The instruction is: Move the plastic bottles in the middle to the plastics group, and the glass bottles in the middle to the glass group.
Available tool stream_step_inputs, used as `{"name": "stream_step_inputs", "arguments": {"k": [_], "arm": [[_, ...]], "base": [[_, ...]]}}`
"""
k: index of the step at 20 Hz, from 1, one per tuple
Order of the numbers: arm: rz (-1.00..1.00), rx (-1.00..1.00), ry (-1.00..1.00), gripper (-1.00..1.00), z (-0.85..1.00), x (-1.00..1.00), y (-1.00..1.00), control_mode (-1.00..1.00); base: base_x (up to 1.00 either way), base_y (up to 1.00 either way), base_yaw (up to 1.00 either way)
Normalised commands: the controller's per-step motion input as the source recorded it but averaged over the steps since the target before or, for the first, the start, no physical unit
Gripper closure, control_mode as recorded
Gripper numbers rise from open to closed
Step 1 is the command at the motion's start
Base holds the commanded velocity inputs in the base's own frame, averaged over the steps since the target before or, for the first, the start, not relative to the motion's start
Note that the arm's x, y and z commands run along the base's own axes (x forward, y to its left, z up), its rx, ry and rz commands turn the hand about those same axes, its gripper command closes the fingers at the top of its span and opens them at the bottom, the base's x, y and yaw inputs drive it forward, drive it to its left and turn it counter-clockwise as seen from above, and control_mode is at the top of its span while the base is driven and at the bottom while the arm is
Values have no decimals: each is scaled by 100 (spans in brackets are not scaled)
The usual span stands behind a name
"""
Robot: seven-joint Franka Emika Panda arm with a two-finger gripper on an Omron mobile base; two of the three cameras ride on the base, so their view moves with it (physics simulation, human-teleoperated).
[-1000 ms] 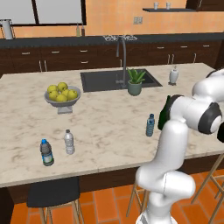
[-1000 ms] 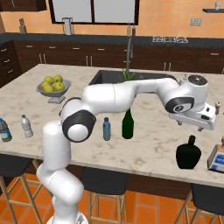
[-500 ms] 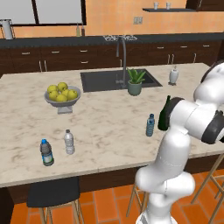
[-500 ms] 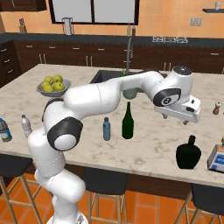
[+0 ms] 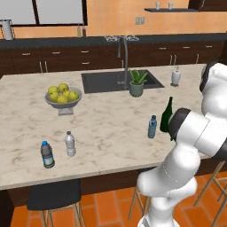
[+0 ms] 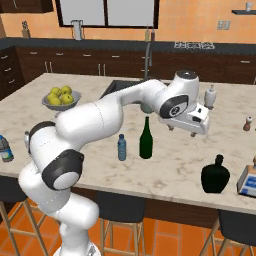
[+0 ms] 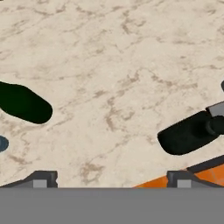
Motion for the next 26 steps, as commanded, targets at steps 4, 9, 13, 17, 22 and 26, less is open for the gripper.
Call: {"name": "stream_step_inputs", "arguments": {"k": [4, 9, 13, 17, 22, 26], "arm": [[1, 0, -1, -100, 5, 36, 87, -100], [5, 0, 0, -100, 6, 42, 76, -100], [12, 0, 0, -100, 0, 26, 76, -100], [10, 0, 0, -100, 0, 24, 56, -100], [4, 0, 0, -100, 0, 18, 22, -100], [1, 0, 0, -100, 0, 36, 31, -100]], "base": [[0, 0, 0], [0, 0, 0], [0, 0, 0], [0, 0, 0], [0, 0, 0], [0, 0, 0]]}}
